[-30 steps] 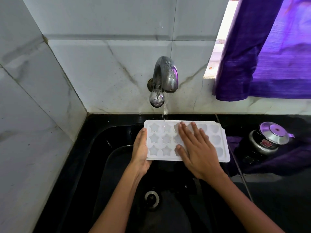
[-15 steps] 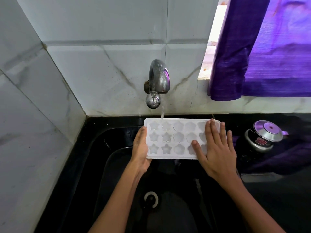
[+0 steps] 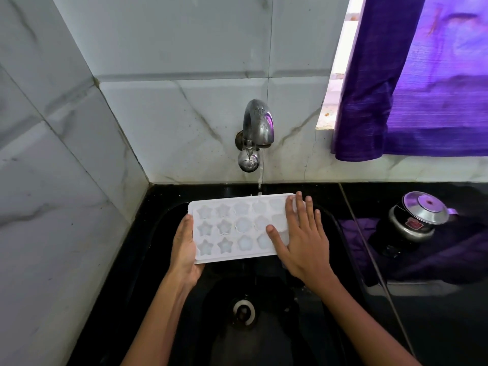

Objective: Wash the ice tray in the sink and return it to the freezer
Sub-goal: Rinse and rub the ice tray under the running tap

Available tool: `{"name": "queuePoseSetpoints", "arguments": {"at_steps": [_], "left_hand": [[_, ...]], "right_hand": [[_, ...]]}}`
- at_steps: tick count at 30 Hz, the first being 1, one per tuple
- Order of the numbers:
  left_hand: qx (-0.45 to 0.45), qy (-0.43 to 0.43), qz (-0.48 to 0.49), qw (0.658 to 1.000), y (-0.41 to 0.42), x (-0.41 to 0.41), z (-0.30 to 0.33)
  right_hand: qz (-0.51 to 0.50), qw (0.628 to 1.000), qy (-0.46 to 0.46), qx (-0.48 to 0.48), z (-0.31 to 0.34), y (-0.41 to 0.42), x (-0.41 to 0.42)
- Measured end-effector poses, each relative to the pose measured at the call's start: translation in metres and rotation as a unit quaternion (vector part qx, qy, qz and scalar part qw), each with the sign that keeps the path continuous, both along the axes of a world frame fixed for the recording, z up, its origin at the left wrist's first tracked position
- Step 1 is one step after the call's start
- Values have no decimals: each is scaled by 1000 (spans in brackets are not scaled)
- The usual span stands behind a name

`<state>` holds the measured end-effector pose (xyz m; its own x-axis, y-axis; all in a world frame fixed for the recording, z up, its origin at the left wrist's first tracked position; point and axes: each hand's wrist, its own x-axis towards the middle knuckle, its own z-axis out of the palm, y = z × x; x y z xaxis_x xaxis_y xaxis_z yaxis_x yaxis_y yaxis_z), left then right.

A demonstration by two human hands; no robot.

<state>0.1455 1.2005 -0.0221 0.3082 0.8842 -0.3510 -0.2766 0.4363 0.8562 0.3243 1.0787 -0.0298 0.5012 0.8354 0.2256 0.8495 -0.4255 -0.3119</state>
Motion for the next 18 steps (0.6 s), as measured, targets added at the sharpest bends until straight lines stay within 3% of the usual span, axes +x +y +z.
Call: {"name": "queuePoseSetpoints", "arguments": {"at_steps": [4,7,11,18], "left_hand": [[20,18,17,1000,3,-18,0],[32,28,34,998,6,-33,0],[52,45,37,997,4,-48,2],[119,144,25,982,-18,-57,6]], "right_hand": [[75,992,104,16,15,-2,-2],[74,976,201,28,24,-6,-1],[43,922,376,77,27,-8,7],[27,910,405,80,18,-30,19]]}}
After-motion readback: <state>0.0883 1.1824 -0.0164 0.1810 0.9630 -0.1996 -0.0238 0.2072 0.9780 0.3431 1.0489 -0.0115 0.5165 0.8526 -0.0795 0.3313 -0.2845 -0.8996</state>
